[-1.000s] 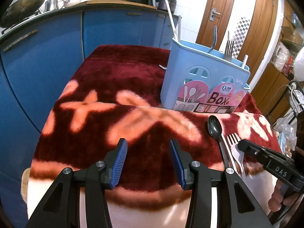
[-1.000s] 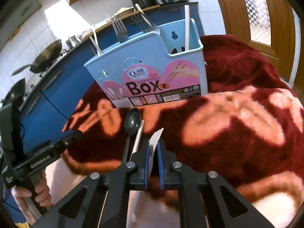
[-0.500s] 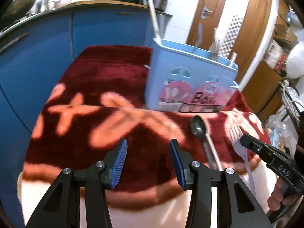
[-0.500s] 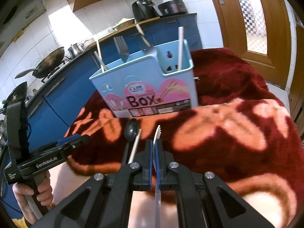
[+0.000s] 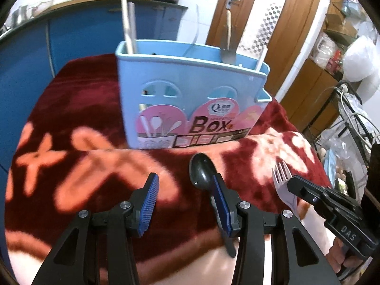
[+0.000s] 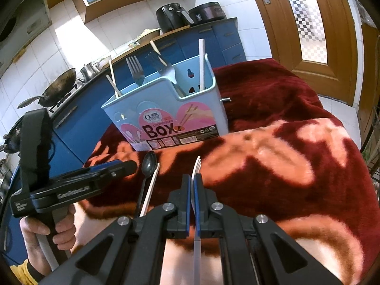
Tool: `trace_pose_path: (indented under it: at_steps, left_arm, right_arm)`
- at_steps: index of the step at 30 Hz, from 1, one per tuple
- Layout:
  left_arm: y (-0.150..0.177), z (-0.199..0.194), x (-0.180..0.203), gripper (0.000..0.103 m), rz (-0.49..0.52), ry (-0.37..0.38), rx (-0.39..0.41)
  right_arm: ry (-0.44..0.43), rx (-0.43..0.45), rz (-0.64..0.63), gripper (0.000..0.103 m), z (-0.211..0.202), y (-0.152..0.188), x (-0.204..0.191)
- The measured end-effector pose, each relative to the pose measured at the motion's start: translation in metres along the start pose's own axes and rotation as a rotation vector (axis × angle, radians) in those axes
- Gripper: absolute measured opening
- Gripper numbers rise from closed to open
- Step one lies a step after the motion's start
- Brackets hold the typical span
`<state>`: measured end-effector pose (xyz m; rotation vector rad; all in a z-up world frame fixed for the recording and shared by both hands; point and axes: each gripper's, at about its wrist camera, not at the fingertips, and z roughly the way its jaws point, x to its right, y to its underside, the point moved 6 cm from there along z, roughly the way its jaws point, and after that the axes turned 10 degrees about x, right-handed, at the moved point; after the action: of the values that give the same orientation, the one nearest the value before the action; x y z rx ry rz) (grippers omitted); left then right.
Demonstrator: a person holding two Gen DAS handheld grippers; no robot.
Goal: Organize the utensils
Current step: 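Grasp the black spoon with the left tool while the right tool holds the white fork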
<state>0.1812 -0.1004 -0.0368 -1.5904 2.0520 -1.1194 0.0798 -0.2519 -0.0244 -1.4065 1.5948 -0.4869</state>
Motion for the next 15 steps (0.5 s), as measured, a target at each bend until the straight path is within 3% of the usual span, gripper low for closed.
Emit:
trace_pose_path:
  at_steps: [13, 15]
  left_arm:
    - [0.005, 0.027, 0.007, 0.047, 0.030, 0.001, -0.044]
    - [0.004, 0.027, 0.008, 0.034, 0.022, 0.017, -0.040]
  right_arm:
    - [0.004, -0.008, 0.030, 0.004, 0.000, 0.004, 0.016]
    - [0.004, -0.012, 0.034, 0.004, 0.000, 0.006, 0.018]
